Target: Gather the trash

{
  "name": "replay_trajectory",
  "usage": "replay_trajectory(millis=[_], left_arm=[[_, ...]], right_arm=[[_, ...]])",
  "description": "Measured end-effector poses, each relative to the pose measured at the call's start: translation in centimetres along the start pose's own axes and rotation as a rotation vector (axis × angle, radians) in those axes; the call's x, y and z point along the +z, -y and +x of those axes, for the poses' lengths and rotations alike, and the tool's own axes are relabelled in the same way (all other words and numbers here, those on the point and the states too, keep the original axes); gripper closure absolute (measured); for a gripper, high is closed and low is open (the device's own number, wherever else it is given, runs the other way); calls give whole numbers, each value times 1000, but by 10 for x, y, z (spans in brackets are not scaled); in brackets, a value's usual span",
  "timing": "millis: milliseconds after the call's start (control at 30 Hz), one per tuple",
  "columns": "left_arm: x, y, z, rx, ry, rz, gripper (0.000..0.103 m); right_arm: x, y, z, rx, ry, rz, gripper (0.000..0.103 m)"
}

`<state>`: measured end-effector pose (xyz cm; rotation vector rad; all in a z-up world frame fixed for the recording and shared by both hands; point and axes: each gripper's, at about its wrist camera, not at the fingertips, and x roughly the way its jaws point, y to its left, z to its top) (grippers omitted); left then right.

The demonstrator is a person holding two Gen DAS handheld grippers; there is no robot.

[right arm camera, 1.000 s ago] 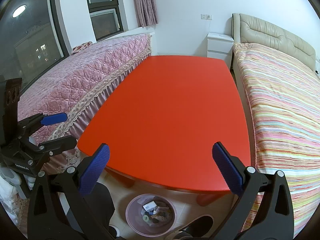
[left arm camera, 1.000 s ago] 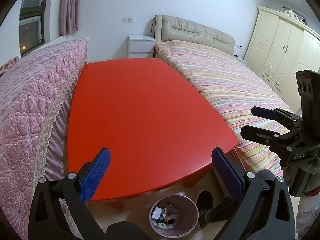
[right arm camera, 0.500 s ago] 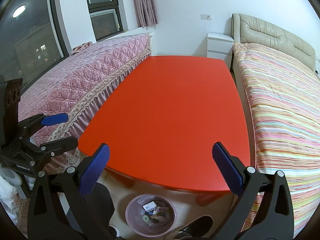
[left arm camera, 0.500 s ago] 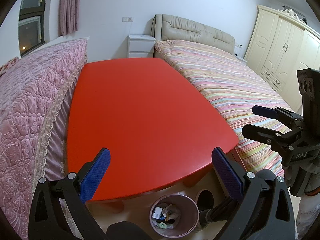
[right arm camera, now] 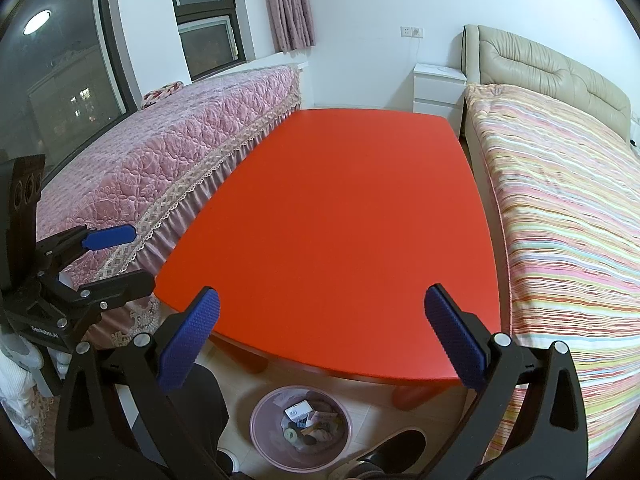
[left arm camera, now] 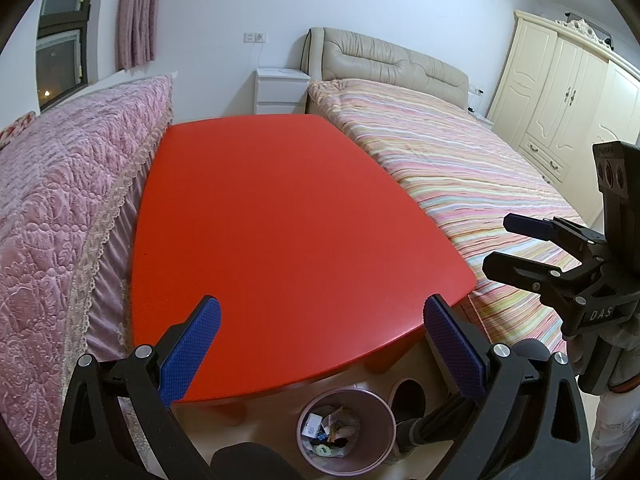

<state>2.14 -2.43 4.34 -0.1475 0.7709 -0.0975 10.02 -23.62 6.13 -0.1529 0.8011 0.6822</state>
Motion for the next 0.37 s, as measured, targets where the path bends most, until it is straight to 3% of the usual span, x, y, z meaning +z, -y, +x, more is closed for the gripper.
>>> replay_trajectory(millis=[367], left_arm=[[0,5,1,36,-3,35,6]], right_arm=[[0,-1,0,0,-1,-1,3]])
